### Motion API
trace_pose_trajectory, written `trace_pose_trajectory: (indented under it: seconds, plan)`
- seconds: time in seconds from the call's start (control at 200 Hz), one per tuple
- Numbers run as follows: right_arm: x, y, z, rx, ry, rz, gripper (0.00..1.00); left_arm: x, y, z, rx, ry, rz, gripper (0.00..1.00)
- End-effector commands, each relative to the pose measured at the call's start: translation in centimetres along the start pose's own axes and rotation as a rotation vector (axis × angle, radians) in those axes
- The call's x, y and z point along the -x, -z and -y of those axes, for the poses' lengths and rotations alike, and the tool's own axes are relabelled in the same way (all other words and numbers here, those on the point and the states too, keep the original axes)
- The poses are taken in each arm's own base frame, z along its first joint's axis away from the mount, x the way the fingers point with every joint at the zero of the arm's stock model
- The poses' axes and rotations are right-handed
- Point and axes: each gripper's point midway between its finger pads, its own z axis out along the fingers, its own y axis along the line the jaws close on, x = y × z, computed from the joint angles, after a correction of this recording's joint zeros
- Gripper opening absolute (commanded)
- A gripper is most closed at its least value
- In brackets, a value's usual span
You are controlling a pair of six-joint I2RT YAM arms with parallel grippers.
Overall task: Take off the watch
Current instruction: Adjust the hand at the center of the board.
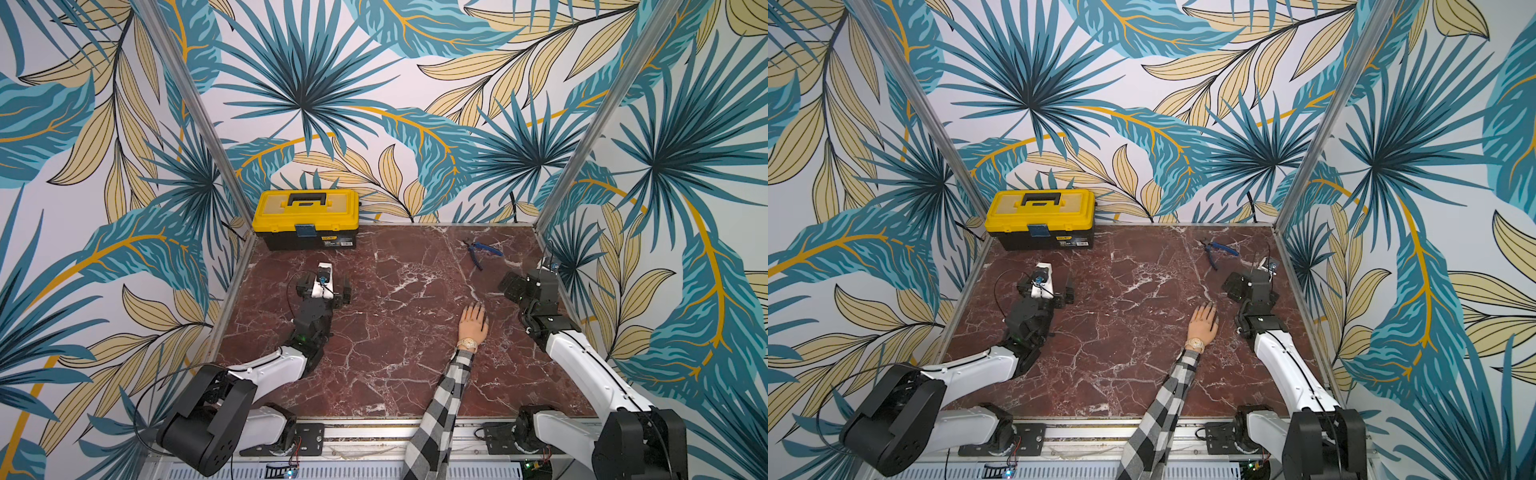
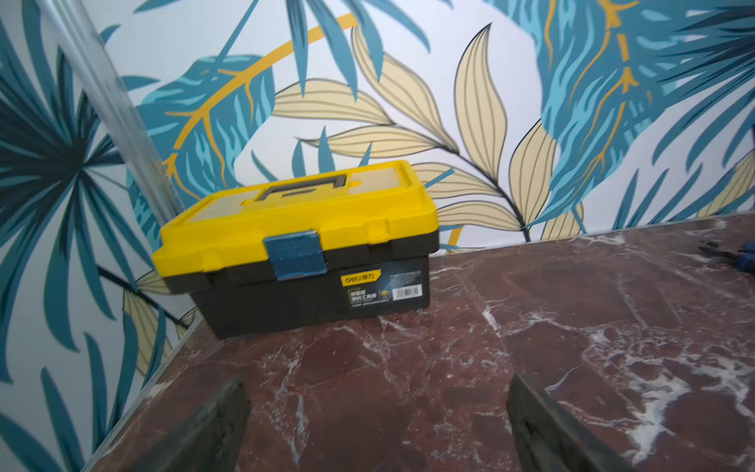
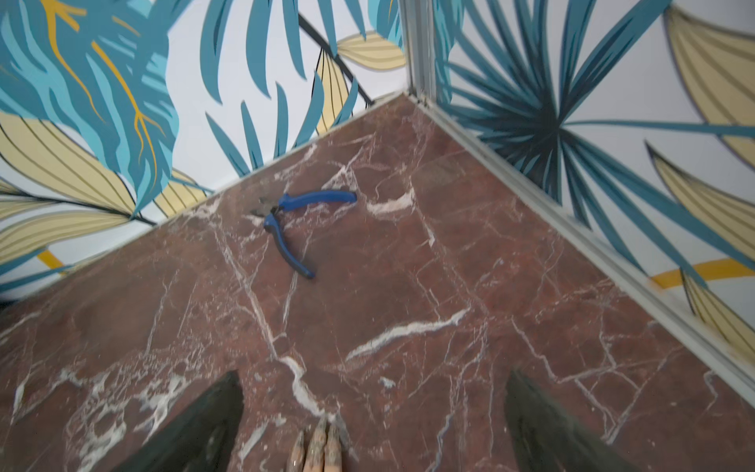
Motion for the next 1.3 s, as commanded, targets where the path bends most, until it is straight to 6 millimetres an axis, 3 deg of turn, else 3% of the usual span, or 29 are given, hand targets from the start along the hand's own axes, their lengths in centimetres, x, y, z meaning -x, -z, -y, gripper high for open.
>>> trace_pose_trajectory:
  seconds: [0.0, 0.135, 0.245, 0.375, 0.636, 0.846, 1.051, 1.297]
  plan:
    - [-4.2, 1.5, -0.6, 0.073, 0.005, -0.206, 1.00, 1.9, -0.2, 3.6, -0.056, -0.014, 0.031, 1.00]
    - [-7.1, 3.2, -1.4, 0.158, -0.023, -0.336, 0.99, 2.0, 0.3, 8.6, -0.142, 0.012, 0.000, 0.99]
    - [-9.1, 4.4, -1.6, 0.196, -0.058, -0.424, 0.99, 1.7, 1.9, 13.1, -0.224, 0.018, -0.046, 0.99]
    - [-11.0, 5.4, -1.4, 0.207, -0.105, -0.503, 1.00, 1.0, 4.0, 16.9, -0.318, 0.093, -0.154, 0.99]
    - [-13.8, 6.4, -1.4, 0.216, -0.203, -0.618, 0.99, -0.7, 7.7, 23.9, -0.526, 0.313, -0.425, 0.99]
    - [-14.6, 6.7, -1.3, 0.211, -0.246, -0.641, 0.99, -2.9, 10.2, 30.4, -0.641, 0.329, -0.600, 0.99]
    - [-14.8, 6.4, -0.9, 0.176, -0.240, -0.656, 0.99, -5.8, 13.1, 34.1, -0.663, 0.286, -0.757, 0.99]
    - [-15.2, 5.7, -1.2, 0.154, -0.289, -0.691, 0.99, -8.8, 16.3, 35.5, -0.674, 0.174, -0.867, 0.99]
